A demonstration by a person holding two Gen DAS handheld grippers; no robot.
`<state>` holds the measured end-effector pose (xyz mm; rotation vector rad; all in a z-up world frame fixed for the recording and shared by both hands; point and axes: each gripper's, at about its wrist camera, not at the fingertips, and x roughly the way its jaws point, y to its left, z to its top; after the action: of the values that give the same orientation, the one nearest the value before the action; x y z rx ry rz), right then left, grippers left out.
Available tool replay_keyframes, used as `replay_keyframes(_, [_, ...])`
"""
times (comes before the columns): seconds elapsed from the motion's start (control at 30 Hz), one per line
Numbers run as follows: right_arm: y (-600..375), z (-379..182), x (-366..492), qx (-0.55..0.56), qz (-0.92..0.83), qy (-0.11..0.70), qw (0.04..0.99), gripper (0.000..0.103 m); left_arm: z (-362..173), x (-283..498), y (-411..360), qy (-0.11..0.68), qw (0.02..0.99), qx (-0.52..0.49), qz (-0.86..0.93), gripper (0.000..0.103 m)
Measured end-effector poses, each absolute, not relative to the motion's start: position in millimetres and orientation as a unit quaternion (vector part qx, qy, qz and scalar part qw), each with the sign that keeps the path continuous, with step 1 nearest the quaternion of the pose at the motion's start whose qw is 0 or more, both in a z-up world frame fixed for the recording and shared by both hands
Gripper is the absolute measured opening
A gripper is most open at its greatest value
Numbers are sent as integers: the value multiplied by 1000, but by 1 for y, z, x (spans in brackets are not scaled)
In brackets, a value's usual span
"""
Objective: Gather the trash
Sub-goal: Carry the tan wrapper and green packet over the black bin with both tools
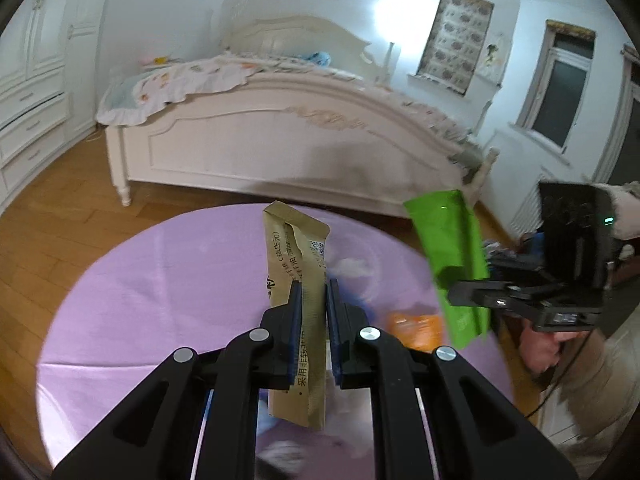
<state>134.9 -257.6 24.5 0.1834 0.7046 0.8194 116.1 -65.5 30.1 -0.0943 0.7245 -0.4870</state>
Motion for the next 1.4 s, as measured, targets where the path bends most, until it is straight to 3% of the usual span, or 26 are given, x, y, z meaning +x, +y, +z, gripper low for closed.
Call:
replay_keyframes(0.37, [-372,1,95,218,266,309,887,27,20,111,-173,365,884,-63,-287,13])
replay_keyframes(0.87, [-481,-54,66,292,127,285,904,27,-6,108,-330,380,857,10,-349,13])
replay_keyframes(1.4, [-558,-138,65,354,55,319,877,27,-51,115,-412,425,820,44,-381,13])
